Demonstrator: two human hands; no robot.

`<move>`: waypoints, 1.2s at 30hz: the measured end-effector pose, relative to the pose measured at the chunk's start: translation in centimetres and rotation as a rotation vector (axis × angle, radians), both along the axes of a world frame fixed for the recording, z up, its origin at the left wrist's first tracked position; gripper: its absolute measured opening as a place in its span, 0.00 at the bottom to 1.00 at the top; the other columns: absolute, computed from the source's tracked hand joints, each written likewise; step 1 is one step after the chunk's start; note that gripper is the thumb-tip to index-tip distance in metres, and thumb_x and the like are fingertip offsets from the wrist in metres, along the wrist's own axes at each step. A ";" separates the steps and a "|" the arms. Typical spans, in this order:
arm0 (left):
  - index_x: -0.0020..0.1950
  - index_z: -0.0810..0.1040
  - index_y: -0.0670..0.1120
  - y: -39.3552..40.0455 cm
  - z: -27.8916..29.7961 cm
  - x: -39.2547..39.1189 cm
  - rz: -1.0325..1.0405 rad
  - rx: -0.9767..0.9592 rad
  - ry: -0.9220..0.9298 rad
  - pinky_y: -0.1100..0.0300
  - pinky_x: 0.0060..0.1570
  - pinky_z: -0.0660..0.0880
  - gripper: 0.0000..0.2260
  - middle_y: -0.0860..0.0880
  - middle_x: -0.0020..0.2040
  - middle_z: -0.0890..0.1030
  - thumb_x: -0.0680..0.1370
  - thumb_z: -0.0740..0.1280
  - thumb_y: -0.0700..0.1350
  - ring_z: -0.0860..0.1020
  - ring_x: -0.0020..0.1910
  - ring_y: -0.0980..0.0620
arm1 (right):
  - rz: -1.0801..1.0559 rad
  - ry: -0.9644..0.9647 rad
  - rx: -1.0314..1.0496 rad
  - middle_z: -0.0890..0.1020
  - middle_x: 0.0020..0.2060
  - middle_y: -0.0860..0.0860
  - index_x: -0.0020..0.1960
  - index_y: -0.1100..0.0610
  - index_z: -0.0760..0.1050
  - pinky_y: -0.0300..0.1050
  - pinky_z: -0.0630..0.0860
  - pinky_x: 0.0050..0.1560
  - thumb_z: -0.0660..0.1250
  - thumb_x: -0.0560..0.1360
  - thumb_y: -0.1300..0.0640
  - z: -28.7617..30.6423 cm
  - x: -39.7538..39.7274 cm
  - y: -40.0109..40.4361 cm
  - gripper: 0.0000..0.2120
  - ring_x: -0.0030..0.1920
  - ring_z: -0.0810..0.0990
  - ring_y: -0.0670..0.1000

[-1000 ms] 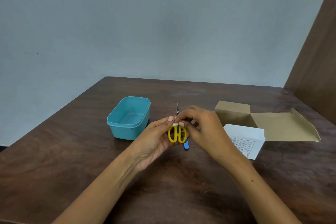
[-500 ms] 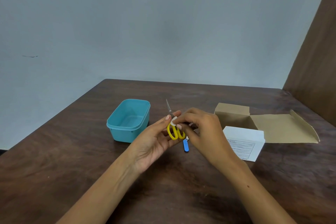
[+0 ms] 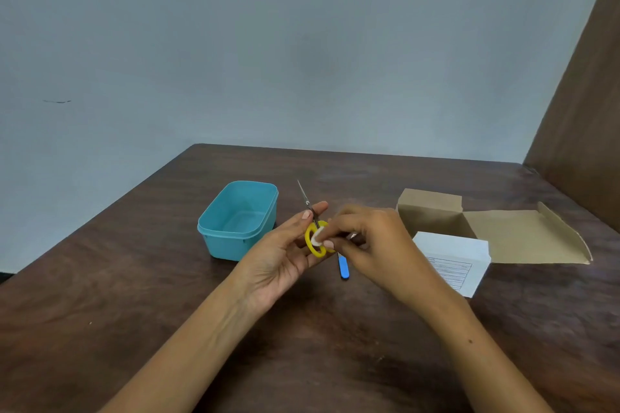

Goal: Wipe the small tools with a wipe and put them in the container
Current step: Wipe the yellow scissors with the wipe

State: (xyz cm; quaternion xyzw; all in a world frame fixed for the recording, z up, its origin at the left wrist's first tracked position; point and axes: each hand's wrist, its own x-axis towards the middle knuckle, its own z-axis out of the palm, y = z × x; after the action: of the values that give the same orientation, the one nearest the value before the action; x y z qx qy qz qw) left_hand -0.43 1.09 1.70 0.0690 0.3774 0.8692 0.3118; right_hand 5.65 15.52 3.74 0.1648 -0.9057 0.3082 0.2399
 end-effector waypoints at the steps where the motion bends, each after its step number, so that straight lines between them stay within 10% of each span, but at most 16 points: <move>1: 0.54 0.81 0.39 -0.1 0.0 0.0 0.006 -0.025 0.013 0.51 0.49 0.79 0.13 0.38 0.48 0.81 0.71 0.66 0.41 0.79 0.54 0.43 | 0.015 -0.061 0.020 0.83 0.41 0.47 0.45 0.53 0.84 0.31 0.75 0.42 0.72 0.70 0.64 0.3 0.1 0.3 0.08 0.41 0.80 0.44; 9: 0.55 0.80 0.40 0.3 0.1 0.4 -0.021 -0.010 0.044 0.54 0.47 0.81 0.14 0.42 0.43 0.82 0.70 0.67 0.39 0.82 0.38 0.51 | -0.067 0.070 -0.266 0.83 0.43 0.47 0.47 0.54 0.84 0.39 0.79 0.45 0.71 0.70 0.66 -0.3 0.1 -0.8 0.10 0.44 0.81 0.43; 19: 0.54 0.80 0.38 0.1 0.2 0.3 0.007 -0.037 -0.049 0.58 0.30 0.80 0.11 0.38 0.46 0.82 0.74 0.65 0.40 0.82 0.42 0.45 | 0.145 0.034 0.091 0.83 0.42 0.48 0.44 0.53 0.84 0.35 0.75 0.43 0.71 0.69 0.64 0.4 0.2 0.2 0.08 0.44 0.80 0.44; 36: 0.56 0.79 0.38 -0.3 0.5 0.4 -0.038 -0.086 0.044 0.49 0.47 0.81 0.11 0.36 0.48 0.82 0.76 0.63 0.39 0.83 0.44 0.43 | 0.026 -0.003 0.156 0.83 0.42 0.51 0.44 0.55 0.84 0.32 0.74 0.41 0.72 0.70 0.67 0.4 -0.1 1.2 0.08 0.41 0.80 0.48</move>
State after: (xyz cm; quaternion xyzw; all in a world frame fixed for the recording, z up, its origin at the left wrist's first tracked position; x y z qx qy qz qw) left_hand -0.03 0.78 2.18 0.0817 0.4197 0.8445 0.3224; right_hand 5.60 16.72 4.17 0.1944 -0.9250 0.2403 0.2212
